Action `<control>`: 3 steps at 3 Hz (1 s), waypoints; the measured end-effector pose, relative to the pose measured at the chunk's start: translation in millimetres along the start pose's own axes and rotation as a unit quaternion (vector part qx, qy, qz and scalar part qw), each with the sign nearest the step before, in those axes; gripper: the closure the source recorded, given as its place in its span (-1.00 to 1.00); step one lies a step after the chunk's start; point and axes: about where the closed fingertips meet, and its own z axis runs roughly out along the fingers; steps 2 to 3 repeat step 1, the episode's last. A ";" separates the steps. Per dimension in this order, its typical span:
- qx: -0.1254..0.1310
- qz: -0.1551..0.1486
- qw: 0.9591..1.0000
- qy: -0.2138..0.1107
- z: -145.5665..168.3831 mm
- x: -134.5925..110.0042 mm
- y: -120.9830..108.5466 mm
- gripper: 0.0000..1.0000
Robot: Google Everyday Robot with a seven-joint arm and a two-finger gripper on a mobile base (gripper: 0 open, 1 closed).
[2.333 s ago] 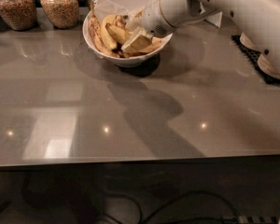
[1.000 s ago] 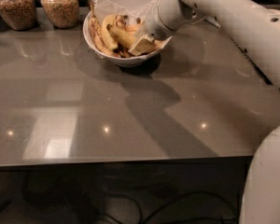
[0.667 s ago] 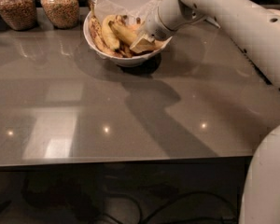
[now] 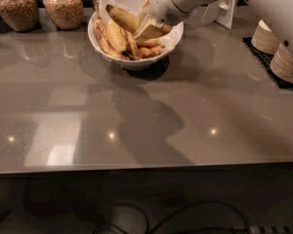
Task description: Pick banana from white bowl
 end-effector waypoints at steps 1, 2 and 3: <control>-0.004 -0.015 0.999 -0.040 -37.1 -19.3 3.2 1.00; -0.004 -0.015 0.999 -0.040 -37.1 -19.3 3.2 1.00; -0.004 -0.015 0.999 -0.040 -37.1 -19.3 3.2 1.00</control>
Offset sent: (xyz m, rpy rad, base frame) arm 0.0000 0.0000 0.0000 0.0000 0.0000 0.0000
